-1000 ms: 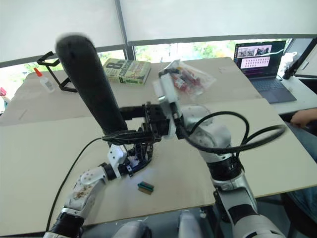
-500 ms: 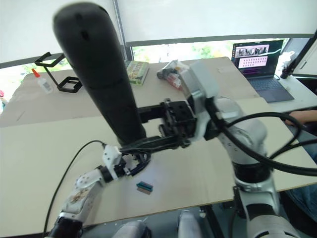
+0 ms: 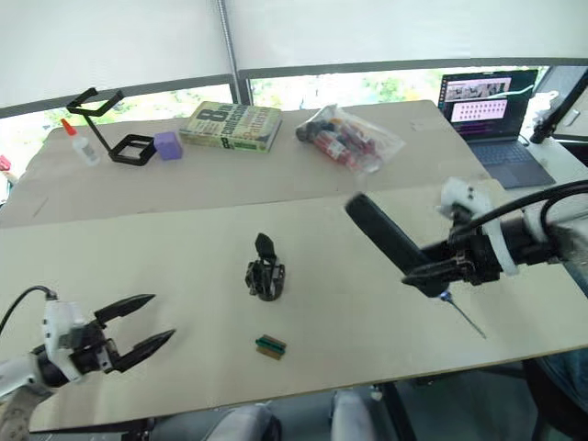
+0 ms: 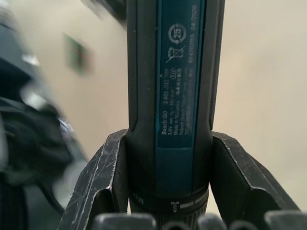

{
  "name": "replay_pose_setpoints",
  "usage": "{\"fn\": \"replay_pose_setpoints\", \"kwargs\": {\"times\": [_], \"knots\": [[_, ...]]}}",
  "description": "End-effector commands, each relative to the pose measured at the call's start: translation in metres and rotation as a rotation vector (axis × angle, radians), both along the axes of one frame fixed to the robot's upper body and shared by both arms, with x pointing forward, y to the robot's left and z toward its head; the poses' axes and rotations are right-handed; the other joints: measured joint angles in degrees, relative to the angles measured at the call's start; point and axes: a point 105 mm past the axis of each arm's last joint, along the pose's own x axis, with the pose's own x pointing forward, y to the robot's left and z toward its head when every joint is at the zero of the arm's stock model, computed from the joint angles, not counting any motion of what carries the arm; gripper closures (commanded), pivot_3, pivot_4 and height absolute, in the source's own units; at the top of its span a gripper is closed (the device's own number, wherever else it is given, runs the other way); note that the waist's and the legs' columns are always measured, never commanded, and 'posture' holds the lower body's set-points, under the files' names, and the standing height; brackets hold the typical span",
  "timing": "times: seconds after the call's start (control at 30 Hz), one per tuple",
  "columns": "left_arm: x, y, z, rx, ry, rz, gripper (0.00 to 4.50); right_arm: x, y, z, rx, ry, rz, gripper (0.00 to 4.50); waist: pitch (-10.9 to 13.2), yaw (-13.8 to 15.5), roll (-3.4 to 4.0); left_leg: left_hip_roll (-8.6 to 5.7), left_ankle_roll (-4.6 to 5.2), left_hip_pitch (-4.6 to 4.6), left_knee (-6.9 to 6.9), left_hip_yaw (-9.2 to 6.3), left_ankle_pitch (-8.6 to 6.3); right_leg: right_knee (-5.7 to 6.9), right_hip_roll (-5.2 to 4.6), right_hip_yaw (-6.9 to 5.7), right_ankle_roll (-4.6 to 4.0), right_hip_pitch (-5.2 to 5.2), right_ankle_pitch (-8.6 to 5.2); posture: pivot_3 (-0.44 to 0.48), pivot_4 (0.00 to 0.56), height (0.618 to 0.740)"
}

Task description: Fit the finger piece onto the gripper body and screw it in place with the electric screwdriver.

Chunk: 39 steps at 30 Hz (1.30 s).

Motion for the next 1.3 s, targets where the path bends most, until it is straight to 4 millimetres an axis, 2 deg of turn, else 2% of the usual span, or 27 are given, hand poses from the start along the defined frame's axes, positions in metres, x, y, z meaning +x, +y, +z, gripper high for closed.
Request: {"fn": "replay_pose_setpoints", "kwargs": {"times": [0.03,0.17,0.43,0.5,0.57,0.63,0.73,0.8,0.9,0.93,1.03,1.17,1.3], "knots": [[-0.009,0.011,0.008,0.041,-0.001,0.016,0.04,0.022,-0.033,-0.018,-0.181,-0.022,-0.13,2.57,0.08,-0.62,-0.02,0.01,-0.07,0.03,-0.01,0.06,0.04,0.0,0.03,0.06,0.0,-0.01,0.0,0.0,0.15,0.74],[-0.009,0.022,0.005,0.097,-0.003,0.076,0.04,0.037,-0.046,-0.042,-0.236,0.014,-0.206,2.57,0.34,-0.66,0.03,0.02,-0.15,0.03,-0.03,0.15,0.08,-0.01,0.09,0.18,0.02,-0.06,0.0,0.0,0.15,0.74],[-0.001,0.037,0.007,0.181,-0.045,0.191,0.04,0.048,-0.056,-0.05,-0.31,0.018,-0.214,2.57,0.46,-0.41,0.0,0.03,-0.22,-0.04,-0.03,0.14,0.11,-0.07,0.08,0.15,0.02,-0.09,0.0,0.0,0.15,0.74],[-0.001,0.038,0.009,0.184,-0.048,0.199,0.0,0.049,-0.061,-0.05,-0.311,0.011,-0.222,1.52,0.46,-0.31,-0.01,0.04,-0.22,-0.08,-0.02,0.13,0.1,-0.13,0.07,0.1,0.02,-0.09,0.01,0.0,0.15,0.74],[-0.001,0.041,0.012,0.188,-0.057,0.222,0.0,0.05,-0.066,-0.045,-0.3,-0.011,-0.22,0.82,0.46,-0.29,-0.02,0.02,-0.22,-0.11,-0.02,0.13,0.09,-0.22,0.04,0.09,0.06,-0.08,0.03,0.0,0.15,0.74],[-0.002,0.049,0.018,0.191,-0.065,0.265,0.0,0.048,-0.072,-0.024,-0.264,-0.072,-0.213,0.1,0.47,-0.31,-0.02,0.01,-0.2,-0.14,-0.02,0.13,0.08,-0.27,0.03,0.08,0.08,-0.09,0.04,0.0,0.15,0.74],[-0.005,0.058,0.024,0.192,-0.069,0.306,0.0,0.047,-0.076,0.004,-0.218,-0.198,-0.166,0.04,0.5,-0.25,0.05,0.01,-0.21,-0.4,-0.02,0.14,0.09,-0.25,0.03,0.07,0.09,-0.37,0.04,0.0,0.15,0.74],[-0.008,0.063,0.025,0.206,-0.067,0.325,0.0,0.043,-0.07,0.02,-0.184,-0.294,-0.081,0.04,0.49,-0.26,0.04,0.01,-0.26,-0.66,0.0,0.14,0.11,-0.18,0.04,0.06,0.08,-0.68,0.04,0.0,0.15,0.74],[-0.012,0.074,0.03,0.244,-0.068,0.346,0.0,0.03,-0.024,0.054,0.068,-0.599,0.222,0.04,0.48,-0.5,-0.01,0.05,-0.34,-0.71,-0.02,0.15,0.14,-0.16,0.1,-0.01,0.07,-0.76,0.05,0.0,0.15,0.74],[-0.013,0.077,0.032,0.255,-0.071,0.349,0.0,0.022,-0.015,0.06,0.131,-0.665,0.291,0.04,0.46,-0.66,-0.06,0.1,-0.37,-0.69,-0.03,0.17,0.13,-0.18,0.15,0.01,0.07,-0.76,0.05,0.0,0.15,0.74],[-0.013,0.081,0.036,0.27,-0.076,0.351,0.0,-0.001,0.004,0.05,0.208,-0.706,0.428,0.04,0.47,-0.44,-0.07,0.12,-0.32,-0.64,0.01,0.22,0.09,-0.05,0.15,0.09,0.06,-0.68,0.06,0.0,0.15,0.74],[-0.012,0.082,0.037,0.278,-0.087,0.353,0.0,-0.019,0.022,0.029,0.266,-0.72,0.556,0.04,0.48,-0.19,-0.1,0.08,-0.16,-0.62,0.39,0.3,0.0,0.1,0.07,0.11,0.12,-0.56,0.09,0.0,0.15,0.74],[-0.01,0.078,0.04,0.273,-0.106,0.344,0.0,-0.018,0.032,0.027,0.331,-0.751,0.553,0.04,0.51,-0.26,-0.14,0.08,-0.08,-0.18,0.42,0.31,-0.05,0.09,0.06,0.12,0.13,-0.09,0.13,0.0,0.15,0.74]]}}
